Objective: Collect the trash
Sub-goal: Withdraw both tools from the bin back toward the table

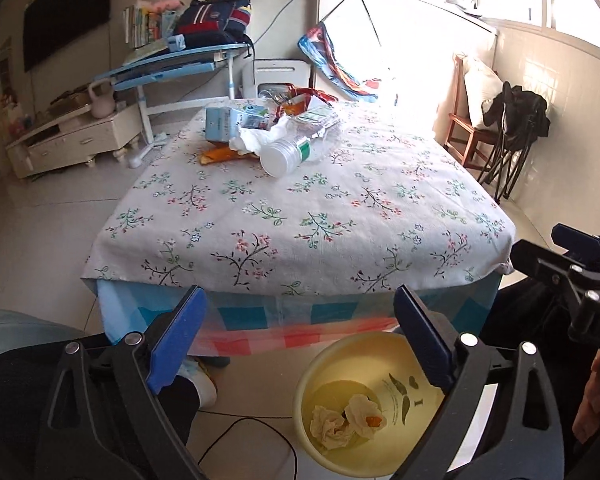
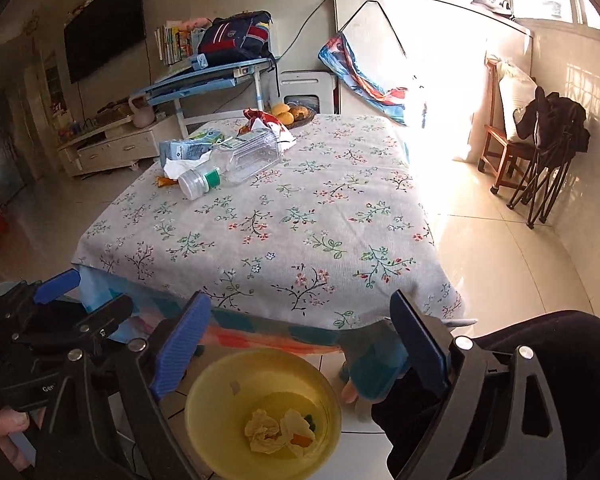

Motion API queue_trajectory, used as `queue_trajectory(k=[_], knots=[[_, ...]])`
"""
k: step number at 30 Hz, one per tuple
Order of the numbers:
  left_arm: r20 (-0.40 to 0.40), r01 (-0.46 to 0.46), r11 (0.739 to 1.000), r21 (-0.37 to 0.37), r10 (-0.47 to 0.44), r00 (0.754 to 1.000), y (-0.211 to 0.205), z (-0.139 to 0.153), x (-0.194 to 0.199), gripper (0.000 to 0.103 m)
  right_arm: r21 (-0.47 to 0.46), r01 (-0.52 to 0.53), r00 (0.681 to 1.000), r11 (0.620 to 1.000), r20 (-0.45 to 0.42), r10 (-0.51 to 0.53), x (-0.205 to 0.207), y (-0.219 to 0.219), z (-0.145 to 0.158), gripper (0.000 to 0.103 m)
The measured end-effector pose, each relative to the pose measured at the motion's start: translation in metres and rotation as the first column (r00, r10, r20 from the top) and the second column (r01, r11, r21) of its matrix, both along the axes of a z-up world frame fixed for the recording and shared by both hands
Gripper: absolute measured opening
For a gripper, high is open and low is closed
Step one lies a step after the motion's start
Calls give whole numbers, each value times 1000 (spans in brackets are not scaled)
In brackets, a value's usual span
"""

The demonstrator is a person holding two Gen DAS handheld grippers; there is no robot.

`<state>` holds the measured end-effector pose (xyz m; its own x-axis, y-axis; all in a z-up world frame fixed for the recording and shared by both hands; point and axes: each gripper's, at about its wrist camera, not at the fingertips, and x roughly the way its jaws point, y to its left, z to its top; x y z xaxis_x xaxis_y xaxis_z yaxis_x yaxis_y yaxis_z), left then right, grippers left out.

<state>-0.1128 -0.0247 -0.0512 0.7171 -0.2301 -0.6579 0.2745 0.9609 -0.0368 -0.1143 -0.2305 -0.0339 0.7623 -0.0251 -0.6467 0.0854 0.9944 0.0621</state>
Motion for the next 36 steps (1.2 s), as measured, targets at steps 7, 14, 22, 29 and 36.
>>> queue_trajectory(k=[7, 14, 22, 29, 36], knots=[[42, -42, 999, -5, 42, 998, 3, 7, 2, 93, -23, -23, 1000, 999, 18, 24, 4, 10, 0, 89], [54, -34, 999, 4, 34, 998, -2, 8, 2, 96, -17, -34, 999, 999, 16, 34, 6, 16, -2, 90], [46, -39, 999, 10, 39, 998, -6, 7, 10, 96, -17, -44, 999, 999, 9, 44, 13, 18, -5, 92], [30, -50, 999, 11, 49, 998, -11, 5, 22, 96, 4, -44, 999, 999, 4, 44, 20, 11, -8, 92], [12, -47, 999, 21, 47, 999, -17, -1, 28, 96, 48, -40, 999, 998, -11, 40, 24, 4, -13, 92]])
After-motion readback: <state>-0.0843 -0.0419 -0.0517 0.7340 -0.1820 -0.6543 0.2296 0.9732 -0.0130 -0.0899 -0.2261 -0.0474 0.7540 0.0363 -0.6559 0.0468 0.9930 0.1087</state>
